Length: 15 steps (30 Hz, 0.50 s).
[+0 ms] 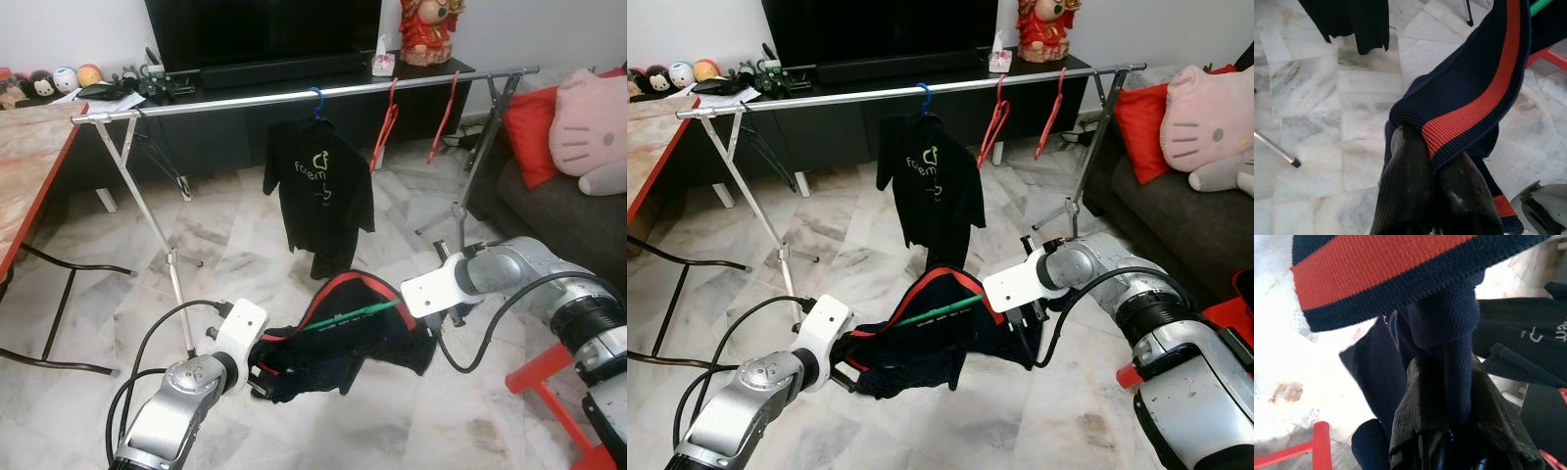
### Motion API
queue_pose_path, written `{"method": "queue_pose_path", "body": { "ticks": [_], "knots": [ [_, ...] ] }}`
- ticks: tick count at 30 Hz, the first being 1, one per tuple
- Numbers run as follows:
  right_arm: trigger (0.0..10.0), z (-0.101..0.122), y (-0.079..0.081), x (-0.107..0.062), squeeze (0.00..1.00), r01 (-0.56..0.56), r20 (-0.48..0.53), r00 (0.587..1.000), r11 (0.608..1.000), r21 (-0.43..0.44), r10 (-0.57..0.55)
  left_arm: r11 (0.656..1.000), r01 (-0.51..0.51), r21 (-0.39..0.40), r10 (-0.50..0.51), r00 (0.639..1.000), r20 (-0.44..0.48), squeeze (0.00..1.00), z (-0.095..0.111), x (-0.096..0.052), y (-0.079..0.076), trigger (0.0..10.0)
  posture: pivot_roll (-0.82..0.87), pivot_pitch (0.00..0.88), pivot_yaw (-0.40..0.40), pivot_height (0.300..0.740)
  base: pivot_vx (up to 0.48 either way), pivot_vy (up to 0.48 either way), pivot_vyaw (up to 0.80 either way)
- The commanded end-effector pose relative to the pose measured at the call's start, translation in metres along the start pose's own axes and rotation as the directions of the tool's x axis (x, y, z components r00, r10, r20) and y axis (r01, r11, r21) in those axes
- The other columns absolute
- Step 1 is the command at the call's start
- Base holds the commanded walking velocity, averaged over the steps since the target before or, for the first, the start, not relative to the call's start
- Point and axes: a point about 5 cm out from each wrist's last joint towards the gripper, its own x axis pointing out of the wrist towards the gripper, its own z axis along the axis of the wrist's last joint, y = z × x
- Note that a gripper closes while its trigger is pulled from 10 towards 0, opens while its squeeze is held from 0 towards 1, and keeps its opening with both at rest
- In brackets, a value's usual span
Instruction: Hang hanger
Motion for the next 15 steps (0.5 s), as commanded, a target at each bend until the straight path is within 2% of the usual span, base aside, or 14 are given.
{"method": "queue_pose_path", "body": {
  "ticks": [1, 8, 11, 15],
  "knots": [
    [10.0, 0.000, 0.000, -0.001, 0.00, 0.003, -0.008, 1.000, 1.000, -0.012, -0.003, 1.000, -0.002, 0.022, 0.003, 1.000, -0.014, 0.00, 0.000, -0.002, 0.001, 0.0, -0.18, 0.000, 0.038, 0.740, 0.000, 0.000, 0.00],
    [10.0, -0.003, 0.012, 0.009, 0.00, -0.032, -0.075, 0.997, 0.999, -0.039, 0.029, 1.000, -0.002, 0.022, 0.001, 1.000, 0.012, 0.00, 0.009, -0.003, 0.002, 0.0, -0.17, 0.000, 0.033, 0.740, 0.000, 0.000, 0.00],
    [10.0, -0.003, 0.015, 0.016, 0.00, -0.019, -0.133, 0.991, 0.999, -0.043, 0.013, 1.000, 0.011, 0.018, -0.011, 1.000, 0.018, 0.00, 0.011, -0.003, 0.001, 0.0, -0.17, 0.000, 0.033, 0.740, 0.000, 0.000, 0.00],
    [10.0, -0.002, 0.017, 0.021, 0.00, 0.000, -0.156, 0.988, 1.000, -0.026, -0.004, 1.000, 0.019, 0.014, -0.019, 1.000, 0.021, 0.00, 0.011, -0.004, -0.001, 0.0, -0.17, 0.000, 0.033, 0.740, 0.000, 0.000, 0.00]
  ]
}}
